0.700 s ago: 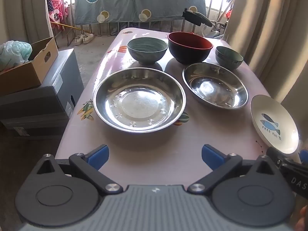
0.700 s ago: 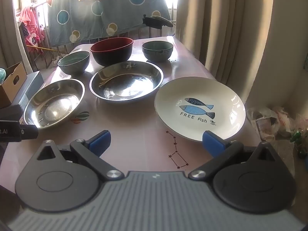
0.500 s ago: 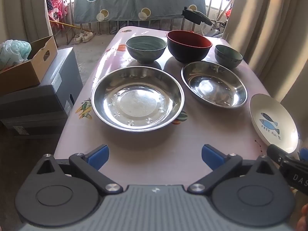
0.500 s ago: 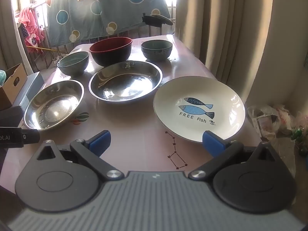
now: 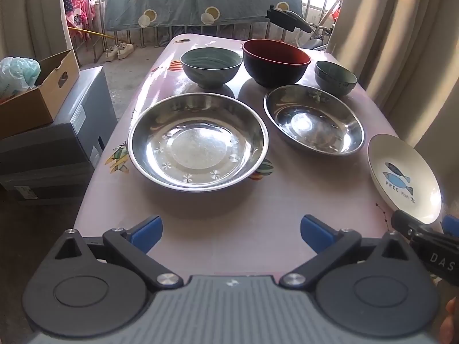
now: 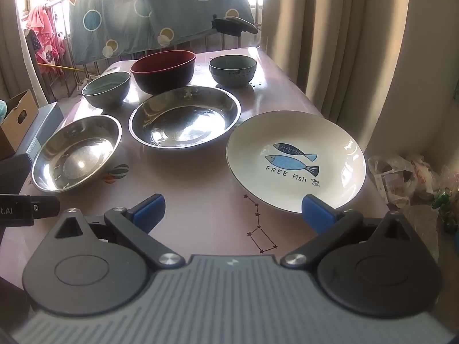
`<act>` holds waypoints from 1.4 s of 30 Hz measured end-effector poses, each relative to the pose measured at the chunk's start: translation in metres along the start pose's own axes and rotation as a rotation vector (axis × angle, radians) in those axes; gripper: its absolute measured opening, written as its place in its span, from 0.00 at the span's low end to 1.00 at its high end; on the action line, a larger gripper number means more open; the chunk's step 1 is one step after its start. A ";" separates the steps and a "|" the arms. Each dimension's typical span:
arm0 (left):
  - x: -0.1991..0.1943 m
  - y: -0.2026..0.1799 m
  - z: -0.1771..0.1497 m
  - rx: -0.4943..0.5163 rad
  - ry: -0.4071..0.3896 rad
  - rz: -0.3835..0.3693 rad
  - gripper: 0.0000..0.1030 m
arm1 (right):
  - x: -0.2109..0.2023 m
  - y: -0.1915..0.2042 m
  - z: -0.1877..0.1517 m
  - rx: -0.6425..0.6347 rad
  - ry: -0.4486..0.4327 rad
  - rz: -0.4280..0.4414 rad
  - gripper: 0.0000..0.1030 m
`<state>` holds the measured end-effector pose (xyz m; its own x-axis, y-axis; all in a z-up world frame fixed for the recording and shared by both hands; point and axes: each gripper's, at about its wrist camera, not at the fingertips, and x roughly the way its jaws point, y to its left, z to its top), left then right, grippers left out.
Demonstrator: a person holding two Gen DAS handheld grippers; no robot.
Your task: Organize plates and bowls
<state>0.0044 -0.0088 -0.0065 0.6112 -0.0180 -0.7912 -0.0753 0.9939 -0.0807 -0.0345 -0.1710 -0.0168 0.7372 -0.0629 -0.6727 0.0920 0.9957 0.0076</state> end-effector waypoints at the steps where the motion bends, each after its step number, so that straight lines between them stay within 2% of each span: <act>1: 0.000 0.000 0.000 0.000 0.000 -0.002 1.00 | 0.000 0.000 0.000 0.000 0.001 0.000 0.99; 22: 0.003 -0.012 -0.001 0.035 0.019 -0.050 1.00 | -0.002 -0.006 0.001 0.003 0.000 -0.021 0.99; 42: -0.005 -0.015 0.004 0.041 -0.005 -0.063 1.00 | -0.007 -0.009 0.008 0.011 -0.018 -0.021 0.99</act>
<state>0.0053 -0.0232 0.0013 0.6179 -0.0800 -0.7821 -0.0043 0.9944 -0.1051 -0.0349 -0.1801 -0.0063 0.7467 -0.0850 -0.6597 0.1150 0.9934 0.0022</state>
